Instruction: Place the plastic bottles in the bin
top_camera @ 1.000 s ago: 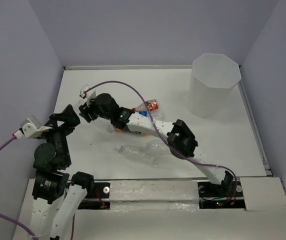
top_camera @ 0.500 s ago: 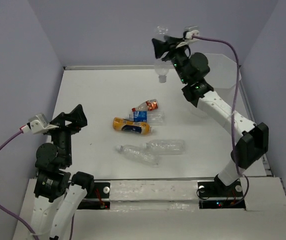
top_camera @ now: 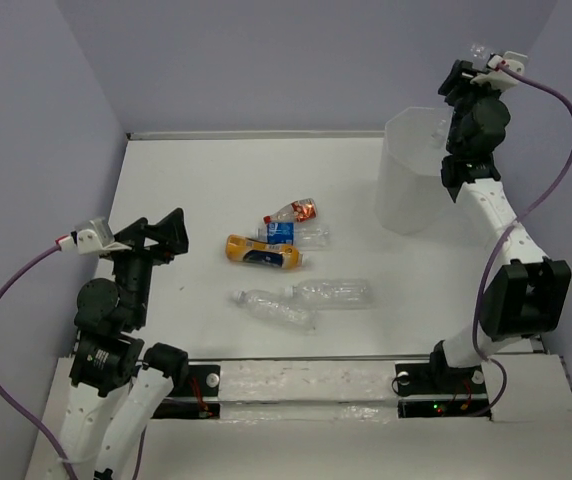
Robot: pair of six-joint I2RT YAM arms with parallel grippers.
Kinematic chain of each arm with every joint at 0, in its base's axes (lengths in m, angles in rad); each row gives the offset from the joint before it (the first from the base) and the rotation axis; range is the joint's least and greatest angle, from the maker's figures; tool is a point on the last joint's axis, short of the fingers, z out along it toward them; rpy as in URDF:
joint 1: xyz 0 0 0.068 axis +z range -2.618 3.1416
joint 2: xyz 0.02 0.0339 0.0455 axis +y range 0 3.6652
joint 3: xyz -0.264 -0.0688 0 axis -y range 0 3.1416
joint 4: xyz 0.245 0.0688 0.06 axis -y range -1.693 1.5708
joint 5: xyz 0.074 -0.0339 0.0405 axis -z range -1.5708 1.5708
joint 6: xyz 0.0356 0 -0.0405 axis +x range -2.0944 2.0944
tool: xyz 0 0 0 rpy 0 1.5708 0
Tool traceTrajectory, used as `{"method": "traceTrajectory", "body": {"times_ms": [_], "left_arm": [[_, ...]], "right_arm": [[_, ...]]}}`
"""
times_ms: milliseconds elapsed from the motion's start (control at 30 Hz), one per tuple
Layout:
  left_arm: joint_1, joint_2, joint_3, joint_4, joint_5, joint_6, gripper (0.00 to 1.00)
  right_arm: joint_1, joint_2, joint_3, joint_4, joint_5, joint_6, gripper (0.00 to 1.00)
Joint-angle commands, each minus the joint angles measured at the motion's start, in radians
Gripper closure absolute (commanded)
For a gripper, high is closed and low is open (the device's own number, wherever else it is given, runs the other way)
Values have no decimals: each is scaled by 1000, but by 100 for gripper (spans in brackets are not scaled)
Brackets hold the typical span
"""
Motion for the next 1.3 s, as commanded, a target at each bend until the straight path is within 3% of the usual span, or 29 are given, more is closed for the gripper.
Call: {"method": "traceTrajectory", "body": {"times_ms": [0,33,200,300,433,500,633,767,833,1000,1267], "left_arm": [[-10,10,-5,57,26,24,1],[-13,11,-5,57,26,25,1],[-19,16,-9,57,26,33,1],[-21,13,-9,57,26,38,1],[-21,13,-9,57,26,38,1],[-21,11,-7,55,17,38,1],[-18,14,-2,51,3,41,1],[-5,-1,1,46,-15,42,1],[1,-7,2,42,-24,42,1],[7,-3,7,43,-30,45,1],[30,-21,13,35,-55,51,1]], "right_arm": [[-14,-9,-104,90,41,-4,60],[-23,-12,-160,107,44,-7,59],[-23,-73,-247,141,51,-21,23],[-23,-125,-216,26,67,2,13],[-23,-211,-178,-221,-121,129,11],[37,-228,-158,-299,-348,164,13],[262,-205,-158,-459,-464,59,15],[469,-75,-165,-580,-636,-49,20],[570,-20,-159,-616,-627,-98,17],[687,178,-14,-752,-601,-221,2],[758,449,200,-863,-616,-278,1]]}}
